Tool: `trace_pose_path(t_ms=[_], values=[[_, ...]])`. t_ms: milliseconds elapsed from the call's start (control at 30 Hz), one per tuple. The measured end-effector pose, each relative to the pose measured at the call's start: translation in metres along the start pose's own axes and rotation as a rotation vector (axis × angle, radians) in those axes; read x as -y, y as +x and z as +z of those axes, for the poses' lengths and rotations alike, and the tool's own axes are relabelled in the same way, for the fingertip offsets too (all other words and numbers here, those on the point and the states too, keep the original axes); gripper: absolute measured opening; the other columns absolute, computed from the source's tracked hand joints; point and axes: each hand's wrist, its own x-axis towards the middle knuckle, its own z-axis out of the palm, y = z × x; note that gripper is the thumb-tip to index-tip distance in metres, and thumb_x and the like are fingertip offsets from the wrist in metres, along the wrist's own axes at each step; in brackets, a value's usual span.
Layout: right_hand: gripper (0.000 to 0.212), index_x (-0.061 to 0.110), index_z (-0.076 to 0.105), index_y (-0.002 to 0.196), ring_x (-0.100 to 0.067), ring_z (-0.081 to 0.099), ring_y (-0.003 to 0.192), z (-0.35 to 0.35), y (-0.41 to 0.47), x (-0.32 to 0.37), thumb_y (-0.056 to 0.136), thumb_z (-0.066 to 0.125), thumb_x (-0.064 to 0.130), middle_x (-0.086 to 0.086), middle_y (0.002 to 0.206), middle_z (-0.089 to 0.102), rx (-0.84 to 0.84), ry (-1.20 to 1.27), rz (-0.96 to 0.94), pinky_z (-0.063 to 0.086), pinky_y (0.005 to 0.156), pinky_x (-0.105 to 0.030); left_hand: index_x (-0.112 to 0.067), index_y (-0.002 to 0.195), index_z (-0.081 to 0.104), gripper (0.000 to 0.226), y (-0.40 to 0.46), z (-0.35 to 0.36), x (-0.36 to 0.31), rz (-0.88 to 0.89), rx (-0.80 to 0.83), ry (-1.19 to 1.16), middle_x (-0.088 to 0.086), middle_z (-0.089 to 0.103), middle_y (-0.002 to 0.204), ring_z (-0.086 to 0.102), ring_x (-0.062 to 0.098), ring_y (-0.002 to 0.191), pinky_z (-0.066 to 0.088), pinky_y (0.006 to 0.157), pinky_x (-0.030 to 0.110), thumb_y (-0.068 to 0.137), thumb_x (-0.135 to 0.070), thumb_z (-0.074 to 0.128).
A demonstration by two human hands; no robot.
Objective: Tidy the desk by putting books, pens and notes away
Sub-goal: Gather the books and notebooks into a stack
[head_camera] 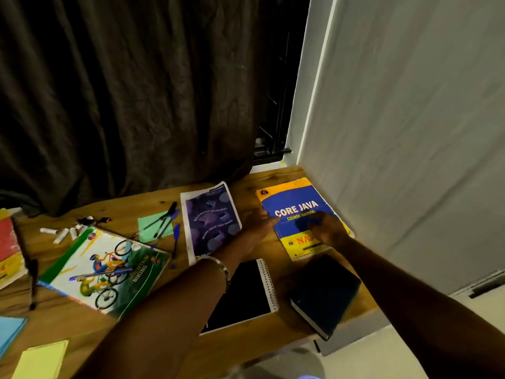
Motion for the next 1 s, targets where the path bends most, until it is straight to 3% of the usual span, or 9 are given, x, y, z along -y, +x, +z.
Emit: trace_pose_path(t_ms=[133,267,400,567,633,733,800,900,1000], values=[[0.060,0.016,0.052,0.133,-0.036,0.057,0.117,-0.013,0.027,-0.019,0.083,0.063,0.047,-0.019,0.128,0.058,0.024,-0.016,0.072,0.046,0.100,-0.040,-0.007,0.119,0.060,0.046,0.029,0.021,0.009,-0.021,0.064,-0.178,0.010,0.066,0.117,0.064,0.027,0.102,0.051,0.084,0.033,0.080,-0.032,0.067],[0.078,0.021,0.050,0.133,-0.037,0.055,0.118,-0.011,0.050,-0.036,0.069,0.061,0.064,-0.012,0.131,0.057,0.081,0.025,0.139,0.045,0.101,-0.043,-0.014,0.125,0.057,0.046,0.052,0.041,0.027,-0.072,0.091,-0.282,0.006,0.063,0.126,0.061,0.026,0.113,0.050,0.094,0.039,0.083,-0.030,0.066],[0.067,0.011,0.051,0.131,-0.033,0.058,0.115,-0.010,0.057,-0.044,0.081,0.067,0.053,-0.014,0.126,0.060,0.099,-0.028,0.153,0.047,0.096,-0.039,-0.023,0.098,0.061,0.011,0.046,0.043,0.013,-0.157,0.124,-0.364,-0.002,0.067,0.106,0.064,0.019,0.094,0.049,0.081,0.035,0.089,-0.030,0.061],[0.105,0.018,0.053,0.130,-0.031,0.059,0.114,-0.005,0.075,-0.055,0.050,0.057,0.086,-0.010,0.124,0.061,0.044,-0.064,0.294,0.048,0.097,-0.039,-0.023,0.122,0.054,0.032,0.049,0.036,0.022,-0.204,0.153,-0.513,0.000,0.061,0.123,0.057,0.022,0.113,0.046,0.086,0.033,0.091,-0.027,0.059],[0.092,0.022,0.053,0.129,-0.031,0.061,0.111,-0.006,0.067,-0.051,0.056,0.061,0.078,-0.008,0.122,0.063,0.053,-0.019,0.244,0.050,0.095,-0.039,-0.017,0.125,0.057,0.035,0.051,0.034,0.032,-0.141,0.178,-0.614,0.008,0.065,0.123,0.062,0.031,0.110,0.053,0.085,0.041,0.090,-0.021,0.060],[0.072,0.014,0.050,0.135,-0.032,0.058,0.116,0.003,0.057,-0.041,0.072,0.077,0.038,-0.011,0.127,0.060,0.044,0.297,0.039,0.047,0.098,-0.044,-0.012,0.127,0.055,0.042,0.056,0.030,0.039,-0.127,0.230,-0.672,0.020,0.061,0.126,0.057,0.042,0.116,0.045,0.098,0.059,0.086,-0.020,0.060],[0.068,0.008,0.052,0.133,-0.028,0.058,0.116,0.011,0.056,-0.040,0.072,0.078,0.022,-0.013,0.129,0.059,0.009,0.528,-0.025,0.048,0.094,-0.041,-0.014,0.119,0.059,0.031,0.057,0.022,0.027,-0.141,0.209,-0.638,0.015,0.064,0.121,0.064,0.034,0.109,0.053,0.090,0.048,0.089,-0.019,0.057],[0.049,0.010,0.055,0.128,-0.019,0.064,0.102,0.012,0.057,-0.032,0.083,0.074,0.015,-0.013,0.125,0.063,0.000,0.724,0.034,0.053,0.076,-0.027,-0.011,0.110,0.057,0.018,0.062,0.008,0.001,-0.186,0.070,-0.597,0.013,0.064,0.107,0.072,0.014,0.068,0.056,0.054,0.025,0.094,-0.004,0.051],[0.041,0.006,0.058,0.125,-0.016,0.072,0.074,0.002,0.060,-0.022,0.089,0.066,0.024,-0.015,0.105,0.070,0.153,0.941,0.188,0.057,0.059,-0.026,0.000,0.134,0.044,0.041,0.068,-0.006,-0.015,-0.195,0.054,-0.623,0.027,0.054,0.130,0.069,0.033,0.091,0.055,0.067,0.037,0.094,0.001,0.048]])
